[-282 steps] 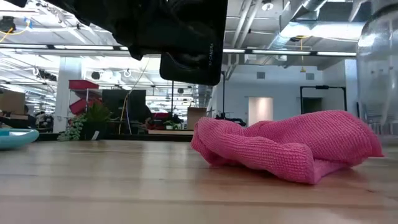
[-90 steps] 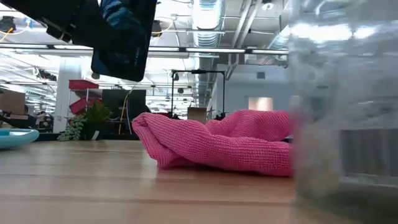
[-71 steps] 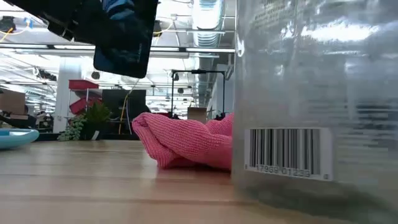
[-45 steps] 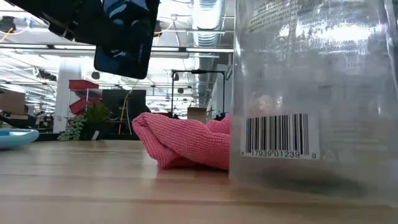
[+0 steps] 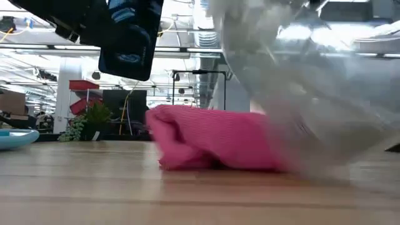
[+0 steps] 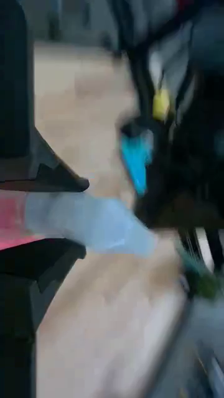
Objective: Apply microfiber cloth
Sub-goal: Spray the back of the black cellphone using transparent spray bottle
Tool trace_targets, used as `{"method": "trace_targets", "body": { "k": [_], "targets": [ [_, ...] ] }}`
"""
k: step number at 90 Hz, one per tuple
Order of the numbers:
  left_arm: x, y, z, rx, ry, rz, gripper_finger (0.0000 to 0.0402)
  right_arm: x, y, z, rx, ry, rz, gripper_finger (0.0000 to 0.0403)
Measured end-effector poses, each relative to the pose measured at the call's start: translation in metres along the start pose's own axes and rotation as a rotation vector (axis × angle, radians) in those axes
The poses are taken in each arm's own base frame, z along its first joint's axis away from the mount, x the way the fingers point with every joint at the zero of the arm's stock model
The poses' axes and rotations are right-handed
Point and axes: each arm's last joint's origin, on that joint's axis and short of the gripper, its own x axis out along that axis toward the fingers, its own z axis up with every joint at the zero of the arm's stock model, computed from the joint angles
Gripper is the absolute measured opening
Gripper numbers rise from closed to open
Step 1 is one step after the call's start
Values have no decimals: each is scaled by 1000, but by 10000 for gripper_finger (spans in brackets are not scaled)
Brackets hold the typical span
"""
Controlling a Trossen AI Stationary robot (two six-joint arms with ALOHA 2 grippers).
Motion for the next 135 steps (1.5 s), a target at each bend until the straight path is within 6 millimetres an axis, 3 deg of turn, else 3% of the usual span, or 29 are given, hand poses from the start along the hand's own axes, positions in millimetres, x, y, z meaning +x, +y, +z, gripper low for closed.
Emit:
{"method": "trace_targets", "body": {
  "k": [9, 16, 31, 40, 51, 71, 93, 119, 135],
  "targets": [
    [1, 0, 0, -1, 4, 1, 9, 14, -9, 10, -14, -27, -58, 4],
    [1, 0, 0, -6, 6, -2, 9, 16, -12, 21, 4, -60, -66, 2],
    [2, 0, 0, -11, 13, -7, 10, 13, -8, 15, -44, -6, 15, 1],
    [2, 0, 0, -14, 13, -8, 10, 9, -13, 18, -50, 79, 129, 1],
    [2, 0, 0, -15, 12, -8, 10, 19, -29, 14, -85, 265, 192, 22],
    [3, 0, 0, -13, 13, -8, 10, 48, -90, 18, -120, 612, 243, 137],
    [3, 0, 0, -12, 16, -10, 11, 61, -168, 33, -75, 781, 227, 262],
    [4, 0, 0, -10, 28, -19, 11, 104, -214, 19, -121, 899, 238, 286],
    [5, 0, 0, -11, 45, -30, 11, 139, -256, 3, -7, 952, 255, 286]
  ]
}}
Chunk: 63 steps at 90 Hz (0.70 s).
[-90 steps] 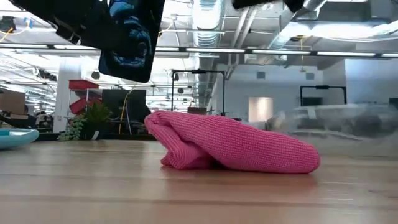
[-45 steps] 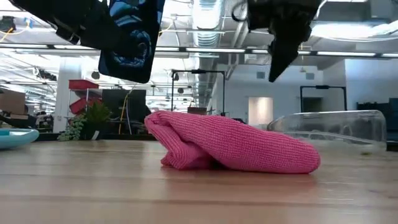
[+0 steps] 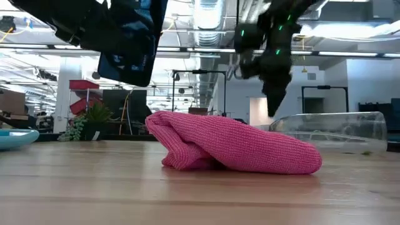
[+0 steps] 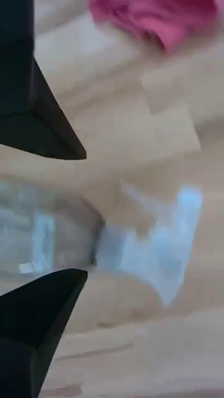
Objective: Apply microfiber cloth
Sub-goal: Spray the back of the black cellphone using transparent spray bottle
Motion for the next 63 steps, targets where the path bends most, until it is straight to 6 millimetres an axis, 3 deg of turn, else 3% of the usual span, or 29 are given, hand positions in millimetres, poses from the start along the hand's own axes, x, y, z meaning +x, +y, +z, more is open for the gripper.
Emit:
{"method": "trace_targets", "body": {
  "k": [14, 25, 45, 63],
  "targets": [
    [1, 0, 0, -1, 9, -4, 11, 16, -36, 2, 71, 34, 62, 286],
    [2, 1, 0, -1, 9, -3, 11, 32, -50, 4, 91, 47, 184, 286],
    [2, 0, -1, 6, 12, -1, 11, 64, -49, 9, 67, 80, 359, 286],
    [2, 0, -1, 12, 12, -2, 11, 71, -40, 12, 27, 73, 402, 256]
  ]
}}
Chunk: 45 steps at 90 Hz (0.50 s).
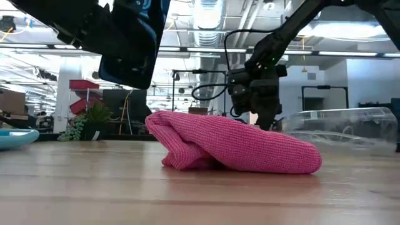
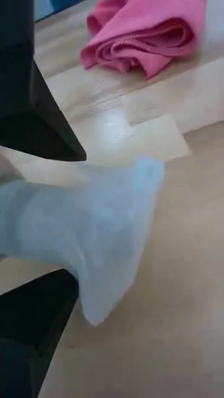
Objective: Apply microfiber cloth
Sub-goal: Spray the back of the black cellphone using transparent spray bottle
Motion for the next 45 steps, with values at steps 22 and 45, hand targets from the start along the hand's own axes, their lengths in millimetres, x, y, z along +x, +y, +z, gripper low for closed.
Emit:
{"method": "trace_targets", "body": {
  "k": [22, 45],
  "targets": [
    [0, 0, 0, 10, 2, -3, 11, -9, 12, -3, -25, -1, 23, 116],
    [0, 0, 0, 9, 2, -4, 11, -51, 63, -10, -174, -147, -40, 117]
  ]
}}
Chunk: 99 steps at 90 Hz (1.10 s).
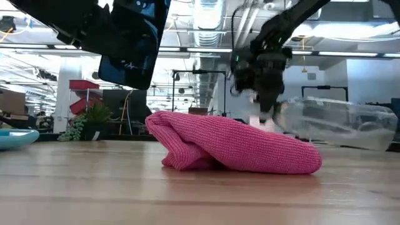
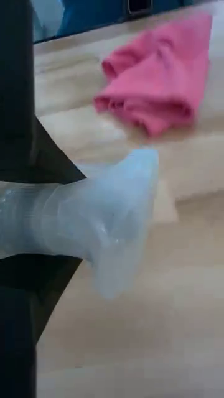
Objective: Apply microfiber cloth
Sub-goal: Spray the back of the black cellphone using transparent spray bottle
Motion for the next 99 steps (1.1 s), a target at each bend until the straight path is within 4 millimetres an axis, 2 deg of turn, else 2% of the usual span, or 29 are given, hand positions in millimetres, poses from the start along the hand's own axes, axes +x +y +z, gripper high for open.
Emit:
{"method": "trace_targets", "body": {
  "k": [12, 21, 31, 38, 53, 65, 83, 99],
  "targets": [
    [0, 0, 0, -2, 0, 0, 11, -38, 57, 1, -126, -187, -158, 117],
    [0, 0, 1, -16, -3, -2, 11, -62, 105, -5, -184, -365, -266, 117],
    [0, -1, 2, -38, -11, -4, 11, -78, 154, -22, -203, -523, -372, 117],
    [0, -2, 3, -51, -19, -8, 11, -82, 184, -38, -197, -598, -433, 117],
    [0, -4, 5, -64, -43, -2, 11, -68, 238, -70, -160, -729, -515, 117],
    [0, -4, 7, -79, -58, -1, 11, -47, 270, -90, -114, -801, -524, 117],
    [0, -5, 8, -66, -64, 3, 11, -9, 301, -113, -52, -865, -512, 117],
    [0, -5, 8, -66, -64, 4, 11, 14, 315, -127, -32, -927, -534, 117]
  ]
}}
